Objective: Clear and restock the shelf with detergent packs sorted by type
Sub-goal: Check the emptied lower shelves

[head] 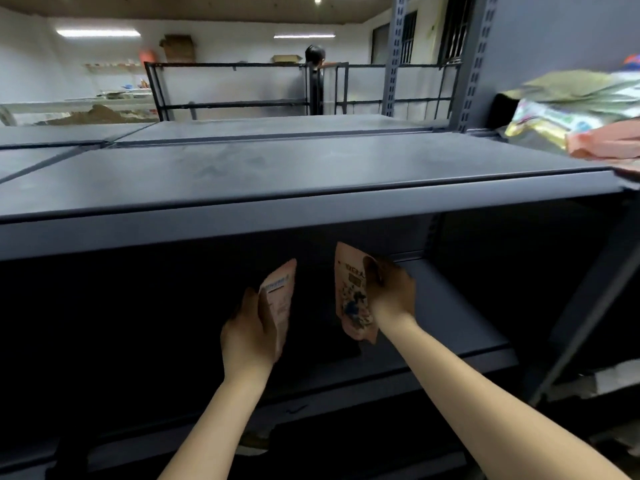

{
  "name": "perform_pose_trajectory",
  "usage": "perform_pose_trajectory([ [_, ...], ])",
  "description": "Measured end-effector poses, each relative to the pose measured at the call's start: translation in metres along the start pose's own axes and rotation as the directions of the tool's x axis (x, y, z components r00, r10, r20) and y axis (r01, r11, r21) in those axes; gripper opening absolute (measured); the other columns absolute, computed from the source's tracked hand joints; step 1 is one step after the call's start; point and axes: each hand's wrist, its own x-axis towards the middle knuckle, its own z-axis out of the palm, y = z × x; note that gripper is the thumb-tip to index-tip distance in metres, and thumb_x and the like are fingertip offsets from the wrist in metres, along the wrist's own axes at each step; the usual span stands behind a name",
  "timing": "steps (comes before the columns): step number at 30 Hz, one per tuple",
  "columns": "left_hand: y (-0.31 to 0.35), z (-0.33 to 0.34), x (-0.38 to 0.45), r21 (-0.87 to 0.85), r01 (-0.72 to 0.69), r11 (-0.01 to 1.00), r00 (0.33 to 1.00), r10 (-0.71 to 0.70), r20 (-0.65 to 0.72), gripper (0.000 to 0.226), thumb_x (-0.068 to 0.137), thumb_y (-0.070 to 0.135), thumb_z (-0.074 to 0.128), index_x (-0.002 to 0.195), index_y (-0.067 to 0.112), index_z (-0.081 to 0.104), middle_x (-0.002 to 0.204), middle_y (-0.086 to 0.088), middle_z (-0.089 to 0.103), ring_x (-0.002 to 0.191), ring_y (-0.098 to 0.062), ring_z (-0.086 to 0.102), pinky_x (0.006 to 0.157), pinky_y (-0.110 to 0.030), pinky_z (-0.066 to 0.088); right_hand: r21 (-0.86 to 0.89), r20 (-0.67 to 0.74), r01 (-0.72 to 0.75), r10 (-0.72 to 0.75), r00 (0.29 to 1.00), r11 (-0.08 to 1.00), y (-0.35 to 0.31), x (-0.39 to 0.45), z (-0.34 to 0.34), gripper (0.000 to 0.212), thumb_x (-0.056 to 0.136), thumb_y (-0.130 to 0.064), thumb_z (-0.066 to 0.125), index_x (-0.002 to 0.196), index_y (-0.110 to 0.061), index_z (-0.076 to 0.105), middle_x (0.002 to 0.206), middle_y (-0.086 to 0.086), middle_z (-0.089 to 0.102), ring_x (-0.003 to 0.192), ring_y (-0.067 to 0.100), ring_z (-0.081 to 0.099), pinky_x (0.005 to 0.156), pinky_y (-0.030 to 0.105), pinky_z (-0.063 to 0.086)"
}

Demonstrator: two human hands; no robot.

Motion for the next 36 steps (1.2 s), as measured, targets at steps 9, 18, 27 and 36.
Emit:
perform_pose_trajectory([
  [9,0.141,0.012,-0.046,-0.369,-0.252,0.895,0.963,0.194,-0.187,0.034,0.097,0.029,0.034,0.081,0.004,0.052,0.057,0.008,0.047,0.041,-0.010,0.048,0.041,-0.012,0.032,0.045,-0.292,0.175,-0.155,0.944,0.984,0.023,-0.030,-0.138,0.022,0.095,-0.024,0.056,0.076,-0.020,0.067,0.061,-0.012,0.060,0.060,0.004,0.058,0.053,0.018,0.041],
  [18,0.291,0.036,-0.083,-0.473,-0.459,0.752,0.884,0.330,-0.332,0.027,0.096,0.019,0.037,0.078,0.003,0.051,0.061,0.012,0.044,0.046,0.008,0.038,0.046,0.000,0.033,-0.086,-0.420,0.366,-0.367,0.830,0.927,0.064,-0.005,-0.299,0.025,0.096,-0.034,0.049,0.084,-0.016,0.062,0.063,-0.005,0.061,0.056,0.011,0.060,0.048,0.040,0.049],
  [27,0.457,0.071,-0.110,-0.452,-0.506,0.735,0.841,0.303,-0.449,0.029,0.097,0.018,0.038,0.082,-0.001,0.054,0.059,0.002,0.049,0.047,-0.017,0.051,0.052,-0.023,0.036,-0.100,-0.444,0.366,-0.371,0.816,0.925,0.121,0.059,-0.450,0.025,0.097,-0.034,0.048,0.086,-0.016,0.061,0.067,0.000,0.065,0.062,0.019,0.063,0.055,0.044,0.051],
  [36,0.575,0.098,-0.079,-0.471,-0.365,0.803,0.887,0.147,-0.437,0.024,0.100,0.018,0.038,0.085,0.004,0.050,0.074,-0.009,0.060,0.063,-0.031,0.054,0.056,-0.032,0.031,-0.132,-0.446,0.365,-0.384,0.808,0.922,0.137,0.132,-0.562,0.027,0.099,-0.032,0.045,0.081,-0.015,0.056,0.071,0.002,0.063,0.066,0.020,0.060,0.056,0.036,0.047],
])
